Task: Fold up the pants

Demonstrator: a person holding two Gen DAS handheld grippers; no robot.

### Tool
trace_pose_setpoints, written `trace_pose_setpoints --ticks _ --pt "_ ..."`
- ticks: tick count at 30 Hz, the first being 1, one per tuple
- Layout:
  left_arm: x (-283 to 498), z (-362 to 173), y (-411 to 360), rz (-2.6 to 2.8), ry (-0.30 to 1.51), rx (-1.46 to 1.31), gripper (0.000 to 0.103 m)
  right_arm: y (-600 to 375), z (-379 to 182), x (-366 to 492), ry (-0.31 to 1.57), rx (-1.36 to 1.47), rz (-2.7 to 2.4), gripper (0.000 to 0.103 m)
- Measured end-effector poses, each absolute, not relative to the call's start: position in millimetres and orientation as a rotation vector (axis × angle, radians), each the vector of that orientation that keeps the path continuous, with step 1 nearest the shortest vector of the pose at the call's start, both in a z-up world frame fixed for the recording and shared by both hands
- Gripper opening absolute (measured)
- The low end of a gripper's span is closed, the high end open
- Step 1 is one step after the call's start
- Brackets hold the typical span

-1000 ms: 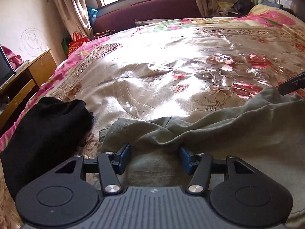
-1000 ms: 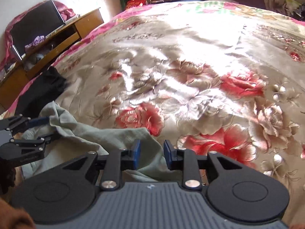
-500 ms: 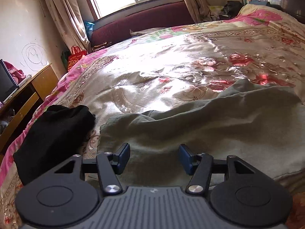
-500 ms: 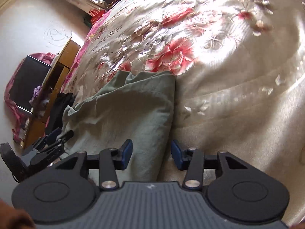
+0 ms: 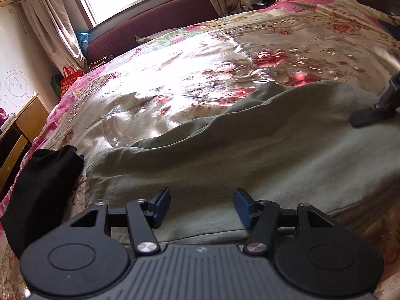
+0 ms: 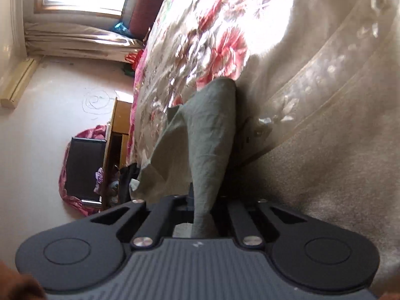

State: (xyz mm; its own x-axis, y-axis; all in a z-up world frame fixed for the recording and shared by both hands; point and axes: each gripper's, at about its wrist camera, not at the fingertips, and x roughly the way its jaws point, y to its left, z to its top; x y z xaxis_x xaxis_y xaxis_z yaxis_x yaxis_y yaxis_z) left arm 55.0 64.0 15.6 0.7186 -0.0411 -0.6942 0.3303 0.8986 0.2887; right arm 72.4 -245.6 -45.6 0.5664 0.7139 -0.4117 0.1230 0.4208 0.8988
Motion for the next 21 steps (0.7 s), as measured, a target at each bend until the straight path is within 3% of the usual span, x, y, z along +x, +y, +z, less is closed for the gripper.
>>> trace_pose_setpoints --ticks 6,11,18,21 --pt "46 13 0 -0.458 0.804 0.321 0.075 -325 -15 32 0.826 1.016 0.257 0.004" --pt "31 18 -52 -0.588 0.742 0.351 0.075 -362 10 -3 0.838 0.830 0.086 0.004" --pt "33 42 -47 -0.528 0.626 0.342 0.079 -372 -1 -10 0.842 0.856 0.050 0.006" --pt "52 26 -33 -0.454 0.667 0.341 0.082 -375 -3 -14 0.849 0.857 0.030 0.006"
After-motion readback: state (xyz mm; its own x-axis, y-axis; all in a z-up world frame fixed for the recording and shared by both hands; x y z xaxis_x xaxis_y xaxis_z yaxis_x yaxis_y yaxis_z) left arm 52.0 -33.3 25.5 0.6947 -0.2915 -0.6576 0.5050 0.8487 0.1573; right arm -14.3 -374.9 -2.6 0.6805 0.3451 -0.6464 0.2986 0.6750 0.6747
